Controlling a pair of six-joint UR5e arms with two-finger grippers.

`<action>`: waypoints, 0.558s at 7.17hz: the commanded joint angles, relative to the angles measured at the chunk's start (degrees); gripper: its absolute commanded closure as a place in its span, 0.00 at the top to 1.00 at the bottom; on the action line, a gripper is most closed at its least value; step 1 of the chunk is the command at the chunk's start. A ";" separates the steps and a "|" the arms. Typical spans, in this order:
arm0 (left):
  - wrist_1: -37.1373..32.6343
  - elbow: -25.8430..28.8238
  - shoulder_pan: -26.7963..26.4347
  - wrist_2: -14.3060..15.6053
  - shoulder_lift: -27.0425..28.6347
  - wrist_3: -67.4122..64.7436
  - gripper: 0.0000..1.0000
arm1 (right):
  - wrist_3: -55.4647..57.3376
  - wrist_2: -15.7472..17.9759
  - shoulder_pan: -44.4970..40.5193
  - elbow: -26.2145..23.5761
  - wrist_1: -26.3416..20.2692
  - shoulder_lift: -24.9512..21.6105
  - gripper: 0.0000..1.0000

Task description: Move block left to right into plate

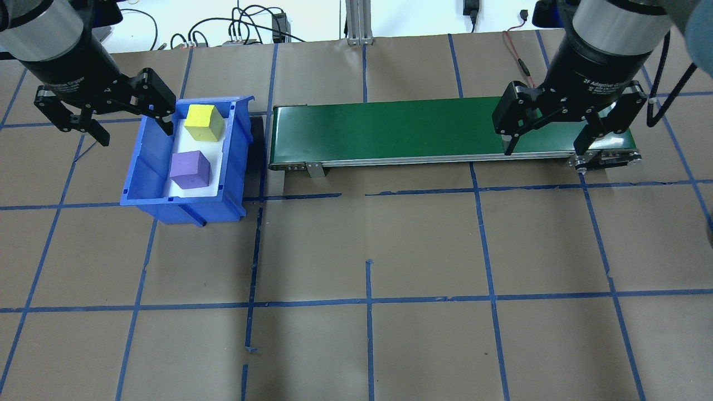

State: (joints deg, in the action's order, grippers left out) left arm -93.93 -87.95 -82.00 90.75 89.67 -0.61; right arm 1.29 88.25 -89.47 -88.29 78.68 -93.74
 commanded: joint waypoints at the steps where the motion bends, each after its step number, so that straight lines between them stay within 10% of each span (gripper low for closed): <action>1: 0.06 -0.03 0.08 -0.04 0.06 0.35 1.00 | 0.03 -0.01 0.00 -0.04 0.07 0.04 1.00; 4: 0.68 -0.03 1.23 0.04 0.15 0.88 1.00 | 0.03 -0.35 0.00 -0.82 0.08 0.04 1.00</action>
State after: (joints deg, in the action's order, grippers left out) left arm -93.29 -87.98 -80.91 90.74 89.79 0.19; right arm 1.32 88.16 -89.47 -88.55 78.84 -93.69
